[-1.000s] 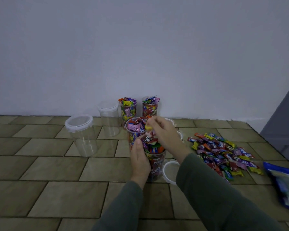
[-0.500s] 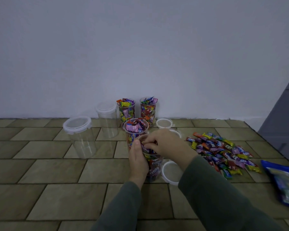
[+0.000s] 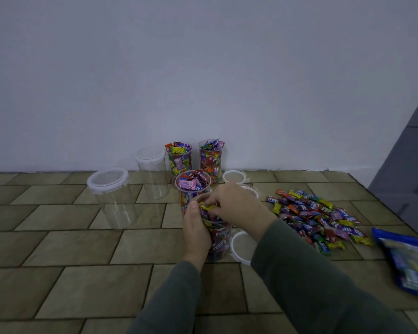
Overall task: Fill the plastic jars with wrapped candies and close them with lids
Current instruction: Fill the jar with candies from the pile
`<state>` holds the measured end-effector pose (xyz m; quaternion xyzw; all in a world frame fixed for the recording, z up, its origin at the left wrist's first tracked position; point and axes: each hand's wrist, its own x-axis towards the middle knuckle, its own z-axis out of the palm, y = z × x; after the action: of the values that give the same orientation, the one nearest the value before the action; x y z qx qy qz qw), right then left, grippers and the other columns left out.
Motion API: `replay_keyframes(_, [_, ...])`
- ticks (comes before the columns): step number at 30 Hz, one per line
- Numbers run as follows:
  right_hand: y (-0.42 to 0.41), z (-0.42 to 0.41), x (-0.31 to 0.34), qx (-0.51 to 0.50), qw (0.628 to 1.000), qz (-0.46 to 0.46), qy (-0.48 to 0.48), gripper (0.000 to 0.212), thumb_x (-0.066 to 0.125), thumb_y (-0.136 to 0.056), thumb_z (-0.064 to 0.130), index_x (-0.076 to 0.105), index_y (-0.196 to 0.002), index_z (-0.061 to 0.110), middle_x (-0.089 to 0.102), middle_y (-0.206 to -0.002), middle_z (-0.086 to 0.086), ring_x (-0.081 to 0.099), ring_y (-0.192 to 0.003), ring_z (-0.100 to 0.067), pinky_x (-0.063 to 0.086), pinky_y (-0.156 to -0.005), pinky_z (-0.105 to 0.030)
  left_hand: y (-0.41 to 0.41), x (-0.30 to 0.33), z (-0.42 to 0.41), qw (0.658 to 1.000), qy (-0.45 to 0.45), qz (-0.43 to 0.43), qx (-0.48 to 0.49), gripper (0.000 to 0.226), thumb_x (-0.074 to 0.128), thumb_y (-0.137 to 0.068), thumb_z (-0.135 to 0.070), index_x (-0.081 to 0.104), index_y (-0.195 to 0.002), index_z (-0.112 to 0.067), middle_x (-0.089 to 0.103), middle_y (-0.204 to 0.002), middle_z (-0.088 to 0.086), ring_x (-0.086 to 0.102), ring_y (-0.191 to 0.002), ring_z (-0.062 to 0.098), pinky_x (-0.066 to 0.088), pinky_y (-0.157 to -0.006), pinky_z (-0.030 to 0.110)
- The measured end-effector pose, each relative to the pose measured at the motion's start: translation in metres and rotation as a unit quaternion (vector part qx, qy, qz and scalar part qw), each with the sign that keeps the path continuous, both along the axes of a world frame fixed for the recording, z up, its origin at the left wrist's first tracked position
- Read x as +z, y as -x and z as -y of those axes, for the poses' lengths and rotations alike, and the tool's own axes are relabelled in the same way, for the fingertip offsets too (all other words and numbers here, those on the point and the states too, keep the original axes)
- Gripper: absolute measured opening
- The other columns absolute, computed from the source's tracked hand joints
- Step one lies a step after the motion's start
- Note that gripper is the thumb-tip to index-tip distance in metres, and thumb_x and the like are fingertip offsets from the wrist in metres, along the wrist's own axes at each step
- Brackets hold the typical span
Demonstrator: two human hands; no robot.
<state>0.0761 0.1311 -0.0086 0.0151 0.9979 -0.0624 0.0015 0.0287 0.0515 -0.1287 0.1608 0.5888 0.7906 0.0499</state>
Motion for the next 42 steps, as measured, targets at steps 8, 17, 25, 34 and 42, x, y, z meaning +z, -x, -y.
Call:
replay_keyframes(8, [-0.019, -0.028, -0.015, -0.015, 0.951, -0.229, 0.208, 0.022, 0.07, -0.087, 0.023, 0.072, -0.108, 0.018, 0.067, -0.097, 0.005, 0.059, -0.084, -0.006, 0.049, -0.079, -0.021, -0.006, 0.005, 0.002, 1.0, -0.003, 0.013, -0.004, 0.043, 0.028, -0.1, -0.046, 0.064, -0.108, -0.023, 0.069, -0.107, 0.005, 0.066, -0.103, 0.018, 0.053, -0.079, 0.022])
replay_keyframes(17, [-0.028, -0.081, -0.12, -0.197, 0.975, 0.039, 0.099, 0.039, 0.059, -0.092, 0.024, 0.057, -0.131, 0.02, 0.059, -0.131, -0.003, 0.054, -0.12, -0.02, 0.043, -0.101, -0.032, -0.008, -0.013, 0.027, 0.983, 0.136, -0.109, -0.047, 0.085, 0.085, -0.061, -0.047, 0.046, -0.134, -0.026, 0.058, -0.13, -0.004, 0.057, -0.117, 0.004, 0.05, -0.095, 0.023])
replay_keyframes(25, [-0.017, -0.075, -0.143, -0.139, 0.989, 0.036, -0.028, 0.034, 0.047, -0.096, 0.024, 0.059, -0.128, 0.026, 0.061, -0.125, -0.006, 0.053, -0.118, -0.025, 0.042, -0.095, -0.033, -0.01, -0.011, 0.037, 0.973, 0.185, -0.136, -0.025, 0.085, 0.089, -0.064, -0.031, 0.042, -0.135, -0.029, 0.055, -0.13, -0.01, 0.054, -0.117, -0.001, 0.05, -0.097, 0.023])
replay_keyframes(34, [-0.015, -0.093, -0.128, -0.17, 0.985, -0.006, 0.016, 0.032, 0.053, -0.094, 0.01, 0.059, -0.125, 0.016, 0.058, -0.123, -0.008, 0.058, -0.109, -0.024, 0.048, -0.095, -0.034, -0.023, -0.005, 0.031, 0.966, 0.192, -0.171, -0.008, 0.085, 0.083, -0.06, -0.054, 0.039, -0.132, -0.043, 0.052, -0.129, -0.017, 0.052, -0.119, -0.002, 0.049, -0.099, 0.027])
replay_keyframes(42, [-0.023, -0.142, -0.1, -0.257, 0.945, -0.109, 0.172, 0.023, 0.057, -0.094, 0.011, 0.068, -0.112, 0.002, 0.067, -0.107, -0.018, 0.062, -0.102, -0.03, 0.047, -0.087, -0.034, -0.024, 0.023, -0.019, 0.956, 0.183, -0.228, 0.0, 0.084, 0.082, -0.066, -0.054, 0.039, -0.136, -0.035, 0.051, -0.131, -0.016, 0.048, -0.123, -0.003, 0.043, -0.101, 0.021])
